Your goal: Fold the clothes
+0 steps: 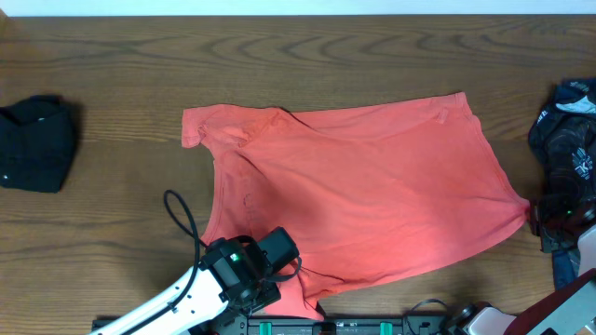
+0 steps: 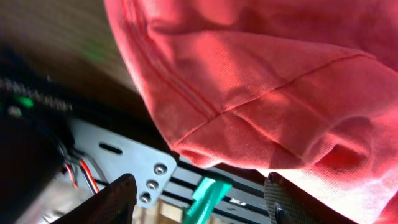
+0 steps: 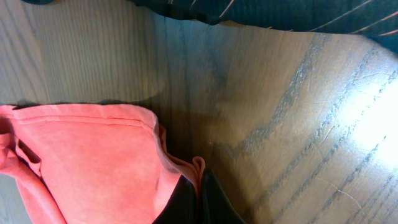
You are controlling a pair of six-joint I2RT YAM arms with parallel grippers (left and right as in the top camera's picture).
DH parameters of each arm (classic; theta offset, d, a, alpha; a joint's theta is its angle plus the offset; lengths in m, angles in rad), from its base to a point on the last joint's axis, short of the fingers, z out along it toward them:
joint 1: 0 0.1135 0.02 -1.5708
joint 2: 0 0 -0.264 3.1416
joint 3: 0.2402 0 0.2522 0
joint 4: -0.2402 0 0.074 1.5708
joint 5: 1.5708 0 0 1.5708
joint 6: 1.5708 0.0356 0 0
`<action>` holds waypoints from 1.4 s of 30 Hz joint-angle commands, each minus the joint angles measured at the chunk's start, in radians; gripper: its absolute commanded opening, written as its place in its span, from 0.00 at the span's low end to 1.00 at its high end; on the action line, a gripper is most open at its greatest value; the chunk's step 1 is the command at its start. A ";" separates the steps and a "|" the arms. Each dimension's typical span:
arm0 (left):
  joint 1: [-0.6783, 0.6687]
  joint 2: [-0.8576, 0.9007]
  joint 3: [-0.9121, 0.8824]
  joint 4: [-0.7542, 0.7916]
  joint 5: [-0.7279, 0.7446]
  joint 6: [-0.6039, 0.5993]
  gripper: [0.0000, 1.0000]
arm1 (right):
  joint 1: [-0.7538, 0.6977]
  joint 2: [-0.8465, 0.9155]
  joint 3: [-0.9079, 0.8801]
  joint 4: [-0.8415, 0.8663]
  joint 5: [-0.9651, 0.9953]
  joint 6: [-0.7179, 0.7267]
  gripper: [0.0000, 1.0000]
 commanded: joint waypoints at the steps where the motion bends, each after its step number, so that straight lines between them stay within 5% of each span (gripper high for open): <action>1: 0.003 -0.005 -0.021 0.000 0.021 -0.165 0.68 | -0.008 0.001 0.015 0.003 -0.018 -0.024 0.01; 13: 0.018 -0.005 -0.173 0.218 0.108 -0.459 0.67 | -0.008 0.001 0.015 0.008 -0.029 -0.038 0.01; 17: 0.064 -0.008 -0.174 0.269 0.107 -0.462 0.29 | -0.008 0.001 0.015 0.007 -0.034 -0.039 0.01; 19: 0.086 -0.013 -0.174 0.283 0.106 -0.462 0.27 | -0.008 0.001 0.015 0.007 -0.037 -0.039 0.01; 23: 0.113 -0.027 -0.174 0.286 0.105 -0.462 0.37 | -0.008 0.001 0.015 0.007 -0.041 -0.039 0.01; 26: 0.116 -0.047 -0.174 0.296 0.092 -0.462 0.59 | -0.008 0.001 0.015 0.006 -0.044 -0.039 0.01; 33: 0.116 -0.153 -0.174 0.292 0.061 -0.462 0.69 | -0.008 0.001 0.015 0.014 -0.069 -0.039 0.01; 42: 0.116 -0.273 -0.174 0.126 0.034 -0.526 0.68 | -0.008 0.001 0.015 0.010 -0.070 -0.039 0.01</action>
